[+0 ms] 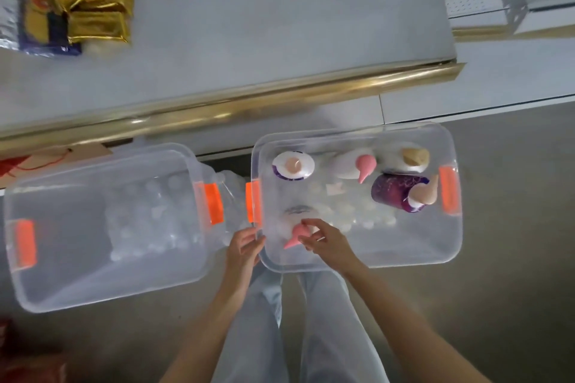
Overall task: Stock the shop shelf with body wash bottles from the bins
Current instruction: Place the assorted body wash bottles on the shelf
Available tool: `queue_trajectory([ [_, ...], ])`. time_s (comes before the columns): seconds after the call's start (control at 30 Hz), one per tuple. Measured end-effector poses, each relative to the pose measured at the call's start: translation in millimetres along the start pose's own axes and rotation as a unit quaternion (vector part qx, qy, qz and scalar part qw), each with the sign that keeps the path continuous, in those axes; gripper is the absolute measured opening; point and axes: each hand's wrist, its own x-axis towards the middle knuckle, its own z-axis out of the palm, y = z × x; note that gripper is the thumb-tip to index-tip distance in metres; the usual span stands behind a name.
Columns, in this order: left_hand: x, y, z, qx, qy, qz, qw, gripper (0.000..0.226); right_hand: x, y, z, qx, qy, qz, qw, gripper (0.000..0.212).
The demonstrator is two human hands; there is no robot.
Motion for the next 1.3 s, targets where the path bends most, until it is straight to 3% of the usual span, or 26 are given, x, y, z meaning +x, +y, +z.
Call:
queue_trajectory([
  [0.17, -1.5, -4.7, 0.2, -0.029, 0.004, 0.009, 1.000, 0.027, 3.7, -7.5, -1.5, -0.025, -0.078, -0.001, 0.997, 0.033],
  [0.27, -1.8, -11.1, 1.7, -0.042, 0.017, 0.015, 0.999, 0.013, 6.1, -14.1, -6.6, -0.017, -0.146, 0.009, 0.989, 0.032],
  [0.4, -5.3, -15.2, 5.2, -0.064, 0.038, 0.029, 0.997, 0.014, 14.2, -22.9, -10.0, -0.002, -0.195, 0.038, 0.980, 0.030],
  [0.53, -9.7, -22.7, 6.3, -0.079, 0.052, 0.043, 0.995, 0.024, 17.2, -24.1, -9.8, -0.005, -0.177, 0.040, 0.983, 0.024],
  [0.7, -11.8, -29.9, 8.7, -0.062, 0.058, 0.051, 0.995, 0.027, 9.7, -20.2, -10.2, 0.075, -0.127, 0.031, 0.989, 0.021],
  [0.83, -13.6, -38.0, 14.7, 0.027, 0.109, 0.111, 0.987, 0.011, 7.4, -21.6, -13.1, 0.080, -0.111, 0.014, 0.990, 0.018],
  [0.97, -23.0, -35.2, 22.5, 0.086, 0.052, 0.124, 0.987, 0.015, 0.1, -23.4, -17.3, 0.118, -0.098, 0.000, 0.988, 0.019],
  [1.07, -25.5, -31.7, 28.6, 0.130, -0.008, 0.090, 0.987, 0.023, -10.1, -32.8, -22.6, 0.132, -0.084, -0.014, 0.988, 0.021],
  [1.2, -40.2, -5.3, 41.3, 0.040, -0.062, 0.019, 0.997, 0.026, -38.6, -50.7, -38.5, 0.131, -0.079, -0.046, 0.987, 0.022],
  [1.3, -68.2, 23.5, 50.4, 0.024, -0.095, 0.044, 0.994, 0.027, -69.8, -68.1, -55.6, 0.136, -0.068, -0.061, 0.986, 0.024],
])
